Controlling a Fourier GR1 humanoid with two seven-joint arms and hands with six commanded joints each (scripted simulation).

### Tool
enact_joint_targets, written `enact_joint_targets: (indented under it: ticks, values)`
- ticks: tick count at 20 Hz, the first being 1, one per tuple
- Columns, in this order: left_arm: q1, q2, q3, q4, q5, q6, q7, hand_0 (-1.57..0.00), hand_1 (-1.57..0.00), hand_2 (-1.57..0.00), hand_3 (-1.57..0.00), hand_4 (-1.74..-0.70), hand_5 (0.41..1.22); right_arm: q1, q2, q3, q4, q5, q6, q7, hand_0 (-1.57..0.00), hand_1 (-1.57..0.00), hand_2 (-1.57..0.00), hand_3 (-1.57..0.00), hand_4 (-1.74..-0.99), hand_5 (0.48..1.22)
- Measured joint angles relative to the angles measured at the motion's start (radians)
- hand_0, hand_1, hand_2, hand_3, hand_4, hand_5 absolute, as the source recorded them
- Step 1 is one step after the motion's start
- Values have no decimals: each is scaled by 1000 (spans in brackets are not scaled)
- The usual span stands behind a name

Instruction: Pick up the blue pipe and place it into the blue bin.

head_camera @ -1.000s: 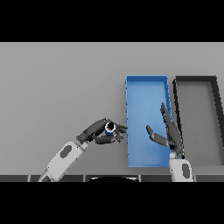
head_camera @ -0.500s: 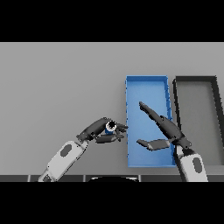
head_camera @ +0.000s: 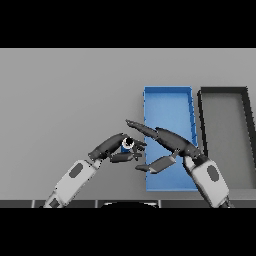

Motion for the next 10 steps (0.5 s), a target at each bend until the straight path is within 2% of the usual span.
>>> enact_joint_targets:
  ticks: [3,5,7,10]
  values:
    - [2,0,8,11,15,-21,-37,-1571,-1571,-1571,-1494,-1732,1221,-59,43,46,38,-5,19,33,1,1,1,1,-1241,532]
    - [-10,-10,8,30,21,-33,-16,-1571,-1571,-1571,-1511,-1730,1221,-103,71,58,77,3,14,63,1,1,1,1,-1226,520]
    - [-7,-1,14,23,32,-49,-42,-1571,-1571,-1571,-1515,-1733,1221,-136,90,61,119,13,20,71,1,1,1,1,-1222,512]
    - [-13,-3,16,26,37,-52,-17,-1571,-1571,-1571,-1450,-1723,1221,-184,126,72,177,11,30,92,1,-13,-42,1,-1231,512]
